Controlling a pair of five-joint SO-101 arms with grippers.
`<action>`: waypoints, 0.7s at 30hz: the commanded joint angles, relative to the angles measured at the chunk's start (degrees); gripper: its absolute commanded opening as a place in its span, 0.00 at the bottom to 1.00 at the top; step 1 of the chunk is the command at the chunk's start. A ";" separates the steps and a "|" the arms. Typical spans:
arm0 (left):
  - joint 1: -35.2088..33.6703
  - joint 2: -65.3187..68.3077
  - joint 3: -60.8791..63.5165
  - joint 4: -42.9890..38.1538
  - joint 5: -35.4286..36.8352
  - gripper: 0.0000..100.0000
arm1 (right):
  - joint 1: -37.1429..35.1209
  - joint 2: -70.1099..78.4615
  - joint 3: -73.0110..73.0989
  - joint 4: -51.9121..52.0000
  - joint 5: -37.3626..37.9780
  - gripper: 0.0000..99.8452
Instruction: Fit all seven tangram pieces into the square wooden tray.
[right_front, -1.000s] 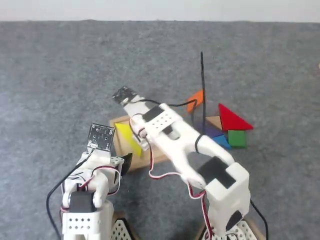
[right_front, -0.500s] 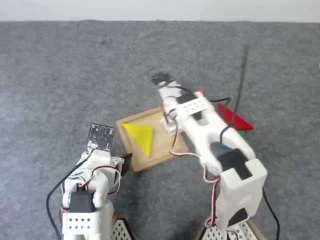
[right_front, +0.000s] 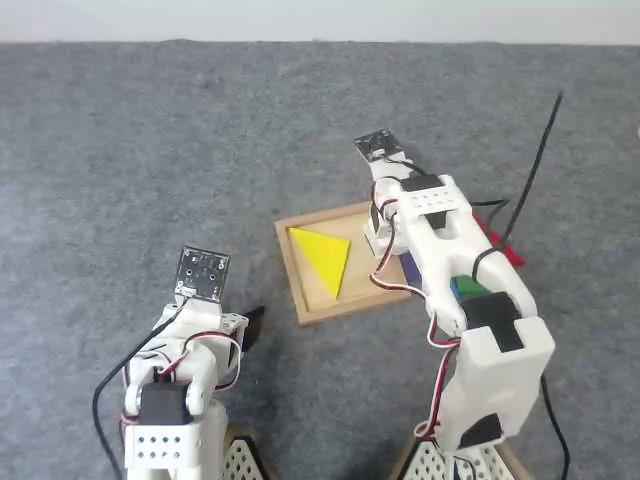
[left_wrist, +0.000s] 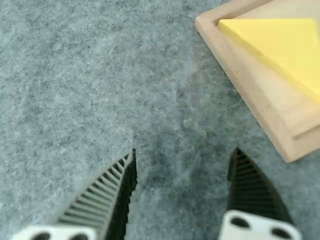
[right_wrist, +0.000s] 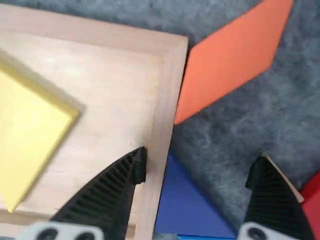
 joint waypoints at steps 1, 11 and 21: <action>0.09 0.53 -0.48 0.35 0.88 0.29 | 0.66 -3.30 -1.32 0.66 -0.79 0.32; 0.09 0.53 -0.48 0.35 0.88 0.29 | -11.74 -7.69 3.78 3.21 -2.20 0.32; 0.09 0.53 -0.48 0.35 0.88 0.29 | -21.93 -7.96 4.22 0.40 -2.37 0.32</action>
